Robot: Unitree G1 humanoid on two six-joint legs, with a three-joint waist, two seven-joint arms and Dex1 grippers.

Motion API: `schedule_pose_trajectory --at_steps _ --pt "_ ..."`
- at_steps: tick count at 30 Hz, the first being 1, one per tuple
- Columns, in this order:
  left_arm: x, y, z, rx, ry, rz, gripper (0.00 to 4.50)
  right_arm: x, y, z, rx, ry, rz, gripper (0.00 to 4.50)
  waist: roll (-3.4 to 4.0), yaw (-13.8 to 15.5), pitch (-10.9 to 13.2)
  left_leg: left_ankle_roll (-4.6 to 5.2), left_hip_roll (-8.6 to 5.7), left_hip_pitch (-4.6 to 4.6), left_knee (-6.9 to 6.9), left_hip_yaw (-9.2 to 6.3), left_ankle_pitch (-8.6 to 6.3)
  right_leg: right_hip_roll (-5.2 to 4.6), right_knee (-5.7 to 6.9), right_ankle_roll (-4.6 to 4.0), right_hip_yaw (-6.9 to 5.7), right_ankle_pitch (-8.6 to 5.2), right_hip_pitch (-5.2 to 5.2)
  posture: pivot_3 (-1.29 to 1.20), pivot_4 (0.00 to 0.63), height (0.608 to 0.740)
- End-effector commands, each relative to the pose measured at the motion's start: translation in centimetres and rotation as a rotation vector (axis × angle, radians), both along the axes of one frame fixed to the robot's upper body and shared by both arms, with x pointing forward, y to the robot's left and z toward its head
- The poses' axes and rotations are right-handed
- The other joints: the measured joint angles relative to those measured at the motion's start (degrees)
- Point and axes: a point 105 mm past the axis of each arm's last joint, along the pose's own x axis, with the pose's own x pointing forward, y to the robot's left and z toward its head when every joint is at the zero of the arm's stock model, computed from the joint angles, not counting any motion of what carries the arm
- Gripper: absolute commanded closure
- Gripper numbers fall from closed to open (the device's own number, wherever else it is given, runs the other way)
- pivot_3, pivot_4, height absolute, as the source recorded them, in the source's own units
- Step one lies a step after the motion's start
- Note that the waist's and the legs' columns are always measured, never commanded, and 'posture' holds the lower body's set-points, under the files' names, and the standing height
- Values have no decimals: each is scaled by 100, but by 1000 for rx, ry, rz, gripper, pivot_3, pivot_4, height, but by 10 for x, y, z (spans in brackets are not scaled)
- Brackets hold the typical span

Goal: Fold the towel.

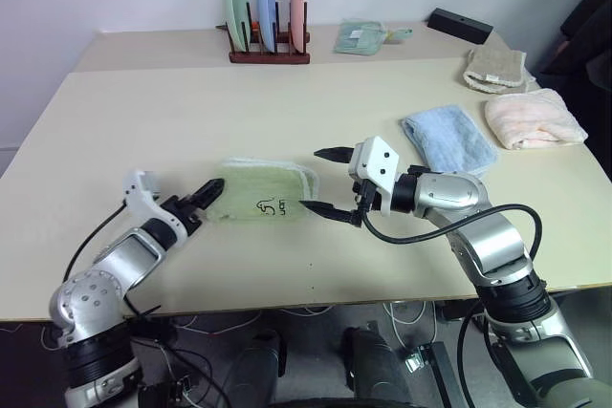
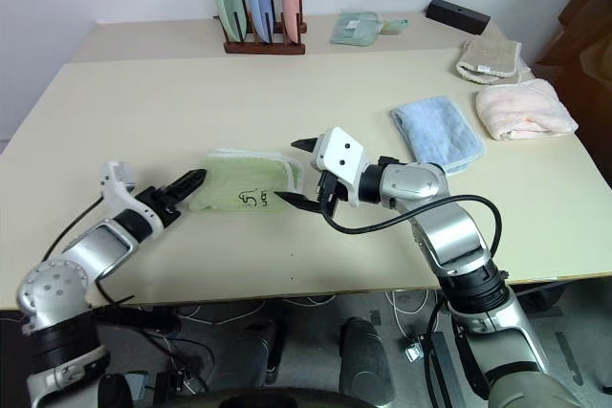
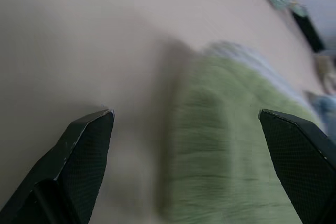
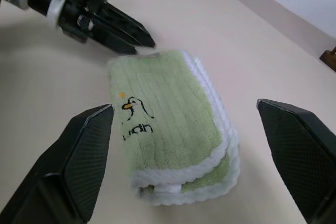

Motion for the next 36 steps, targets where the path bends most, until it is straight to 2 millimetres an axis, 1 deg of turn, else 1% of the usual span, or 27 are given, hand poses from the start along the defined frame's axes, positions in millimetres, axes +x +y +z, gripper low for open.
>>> schedule_pose_trajectory --at_steps 1,3,5,6,9,11,13,14,16,18,21,22,23,24,25,26,27,29,30,32,33,35,36 --pt "-6 -34 -5 -30 36 -130 0 -6 0 16 21 -74 9 51 1 4 0 0 0 0 0 0 0 0 0 0 0 0 0 0 150 740" --pt "-8 -42 -9 -32 54 -150 518 -7 -1 17 22 -81 6 0 2 12 -1 0 0 0 -1 0 0 0 0 0 0 0 0 0 150 740" --pt "-8 -48 -14 -30 73 -154 1252 -8 -1 17 24 -87 1 0 2 19 -1 0 -1 0 0 1 0 0 -3 0 1 0 2 0 150 740" --pt "-9 -50 -16 -33 77 -153 1877 -8 -1 17 23 -89 -2 0 1 24 -1 0 -1 0 0 0 0 0 -3 0 1 0 3 0 150 740" --pt "-10 -54 -15 -44 72 -149 3439 -10 -1 16 23 -90 -4 0 1 23 -1 0 -1 0 1 0 0 0 -4 0 0 0 3 0 150 740" --pt "-11 -56 -13 -50 60 -143 4398 -13 -1 15 22 -86 -6 0 1 22 -1 0 0 0 0 0 0 0 -4 -1 0 0 3 0 150 740" --pt "-10 -56 -5 -59 16 -117 4465 -14 -1 12 21 -81 -8 0 1 20 -1 0 0 0 -1 0 0 0 -4 -1 0 0 3 0 150 740" --pt "-5 -52 3 -85 -26 -77 4465 -14 -1 11 21 -77 -10 0 1 23 -1 0 0 0 -2 1 0 -1 -8 -1 1 0 3 0 150 740" --pt "5 -34 22 -121 -112 37 4465 -14 -1 8 20 -74 -13 0 -1 30 0 0 0 -3 -1 1 0 0 -11 -2 1 0 3 0 150 740" --pt "15 -6 39 -115 -184 175 4465 -13 -1 6 14 -75 -20 0 -2 32 1 -1 2 -2 -1 1 0 0 -11 -5 0 2 2 0 150 740" --pt "21 54 65 -69 -288 431 4465 -11 -2 4 11 -77 -28 0 -2 -1 1 -2 9 -2 -2 5 0 5 -12 -8 -1 3 0 0 150 740" --pt "19 81 73 -40 -325 553 4465 -11 -2 4 11 -77 -28 0 -2 -13 1 -2 12 -1 -3 9 0 6 -13 -7 1 3 -1 0 150 740" --pt "15 100 77 -37 -339 648 4465 -11 -2 3 11 -77 -29 0 -2 -21 1 -3 16 0 -5 14 -1 9 -14 -7 2 3 -3 0 150 740" --pt "6 128 79 -57 -356 772 4465 -11 -2 3 11 -76 -28 0 -2 -23 1 -9 21 0 -5 17 -5 14 -16 -7 4 4 -6 0 150 740" --pt "-2 145 80 -76 -367 853 4465 -11 -2 3 11 -76 -28 0 -2 -22 1 -13 25 1 -5 19 -8 18 -18 -7 5 4 -8 0 150 740" --pt "-11 162 73 -74 -345 929 4465 -11 -2 2 12 -75 -28 0 -2 -13 1 -16 29 0 -5 19 -10 20 -21 -8 6 4 -9 0 150 740" --pt "-18 174 66 -79 -325 982 4465 -11 -2 1 12 -74 -27 0 -2 1 1 -18 31 0 -5 20 -12 20 -21 -7 6 4 -9 0 150 740" --pt "-33 192 46 -108 -260 1078 4465 -11 -1 0 11 -71 -24 0 -3 7 0 -18 31 -1 -3 20 -14 20 -21 -7 6 5 -9 0 150 740" --pt "-40 197 35 -130 -227 1112 4465 -11 -1 -1 10 -70 -23 0 -6 19 -1 -17 30 -1 -1 20 -14 20 -21 -7 6 5 -7 0 150 740" --pt "-50 198 18 -136 -168 1135 4465 -11 -1 -3 6 -68 -20 0 -11 42 -4 -13 31 -2 3 18 -17 20 -22 -7 5 5 -3 0 150 740" --pt "-54 196 12 -131 -157 1133 4465 -10 -2 -4 3 -67 -20 0 -17 69 -5 -12 31 -2 4 17 -17 20 -22 -7 5 5 0 0 150 740" --pt "-59 189 5 -122 -134 1114 3751 -10 -3 -5 -1 -65 -20 0 -24 113 -5 -12 32 -1 6 17 -17 22 -22 -7 4 5 2 0 150 740" --pt "-61 187 2 -123 -127 1110 3491 -9 -3 -6 -5 -64 -19 0 -27 126 -5 -13 33 -1 7 17 -17 24 -22 -10 4 6 2 0 150 740"
